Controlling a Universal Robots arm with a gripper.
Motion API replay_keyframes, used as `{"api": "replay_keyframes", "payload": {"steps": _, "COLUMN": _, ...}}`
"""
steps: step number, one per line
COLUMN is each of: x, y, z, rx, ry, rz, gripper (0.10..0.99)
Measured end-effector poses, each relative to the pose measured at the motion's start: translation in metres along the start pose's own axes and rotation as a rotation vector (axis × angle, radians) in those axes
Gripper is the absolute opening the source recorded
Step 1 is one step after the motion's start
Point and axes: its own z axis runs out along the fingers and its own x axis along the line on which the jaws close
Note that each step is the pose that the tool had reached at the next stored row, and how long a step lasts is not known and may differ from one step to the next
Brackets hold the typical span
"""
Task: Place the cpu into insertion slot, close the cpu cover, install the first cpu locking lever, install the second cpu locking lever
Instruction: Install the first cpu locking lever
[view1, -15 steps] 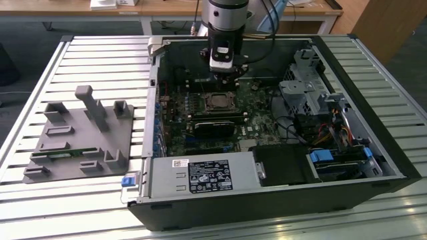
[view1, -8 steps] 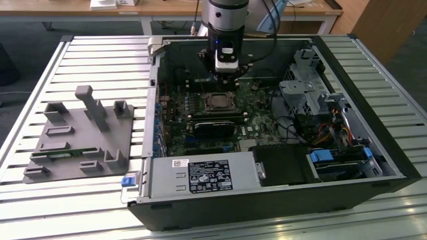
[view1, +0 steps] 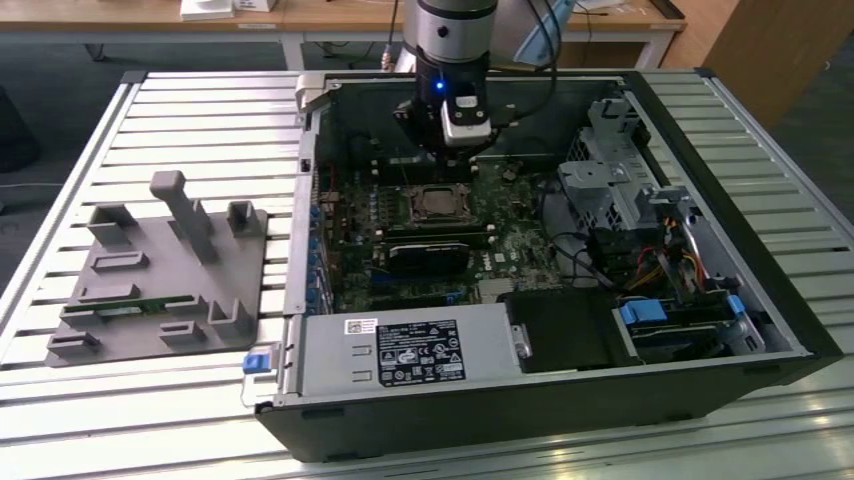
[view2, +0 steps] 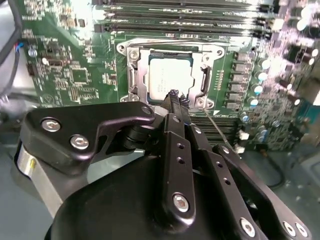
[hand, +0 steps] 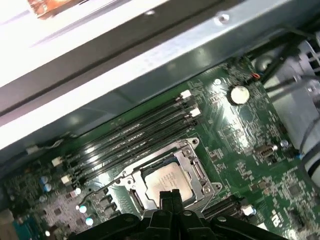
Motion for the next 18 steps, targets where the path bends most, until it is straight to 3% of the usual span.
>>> {"api": "replay_keyframes", "payload": {"steps": 18, "x": 0.0, "y": 0.0, "z": 0.0007, "rx": -0.004, "ry": 0.006, "rz": -0.327, "gripper": 0.106}}
